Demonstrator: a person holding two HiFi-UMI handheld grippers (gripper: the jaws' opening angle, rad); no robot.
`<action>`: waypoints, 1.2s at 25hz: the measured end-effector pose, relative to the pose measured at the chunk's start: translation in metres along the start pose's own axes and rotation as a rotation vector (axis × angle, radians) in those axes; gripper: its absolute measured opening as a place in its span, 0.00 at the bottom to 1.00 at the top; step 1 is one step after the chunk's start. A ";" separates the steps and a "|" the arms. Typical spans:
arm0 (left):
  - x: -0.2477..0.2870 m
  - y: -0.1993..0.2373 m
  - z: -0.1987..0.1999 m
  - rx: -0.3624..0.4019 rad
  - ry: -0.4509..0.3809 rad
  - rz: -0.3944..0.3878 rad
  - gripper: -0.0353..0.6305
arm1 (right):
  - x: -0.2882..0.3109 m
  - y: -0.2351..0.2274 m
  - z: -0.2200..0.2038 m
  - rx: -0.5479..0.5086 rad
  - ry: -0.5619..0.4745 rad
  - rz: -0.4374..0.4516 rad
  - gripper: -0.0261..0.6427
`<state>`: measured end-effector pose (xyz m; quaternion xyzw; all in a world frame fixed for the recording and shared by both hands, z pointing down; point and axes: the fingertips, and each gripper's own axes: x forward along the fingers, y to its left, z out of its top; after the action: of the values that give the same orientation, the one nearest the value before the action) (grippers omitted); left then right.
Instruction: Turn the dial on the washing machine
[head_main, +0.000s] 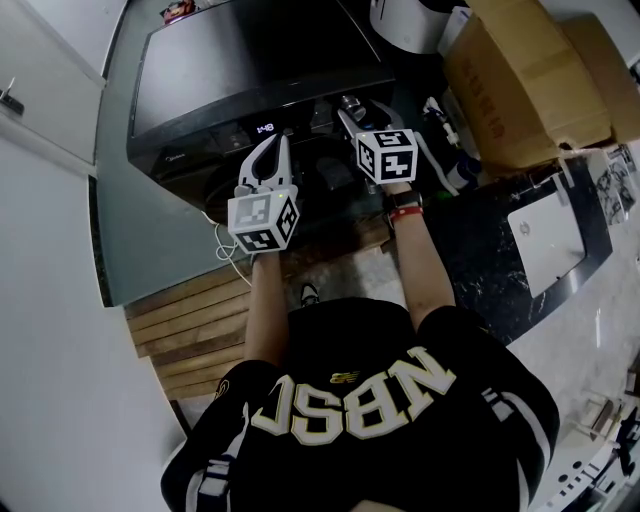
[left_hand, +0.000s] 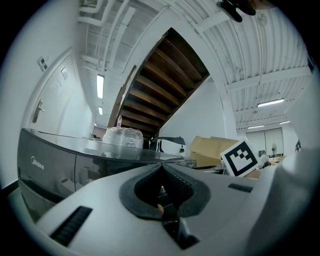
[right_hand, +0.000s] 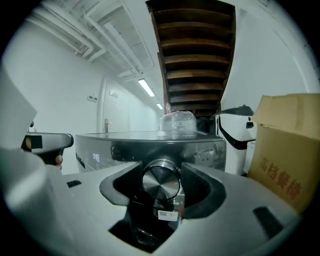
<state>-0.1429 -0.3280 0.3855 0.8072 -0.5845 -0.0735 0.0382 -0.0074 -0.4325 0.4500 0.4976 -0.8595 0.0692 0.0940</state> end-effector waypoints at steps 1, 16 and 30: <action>0.000 0.000 0.000 -0.001 0.000 0.000 0.07 | 0.000 0.000 0.000 -0.003 0.001 -0.002 0.41; 0.002 -0.006 -0.005 -0.004 0.013 -0.007 0.07 | 0.000 -0.001 -0.001 0.036 -0.003 0.004 0.41; 0.003 -0.004 -0.008 -0.012 0.015 -0.003 0.07 | -0.005 -0.014 -0.003 0.508 -0.090 0.044 0.41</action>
<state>-0.1366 -0.3302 0.3927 0.8084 -0.5825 -0.0708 0.0472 0.0072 -0.4341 0.4518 0.4891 -0.8285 0.2626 -0.0738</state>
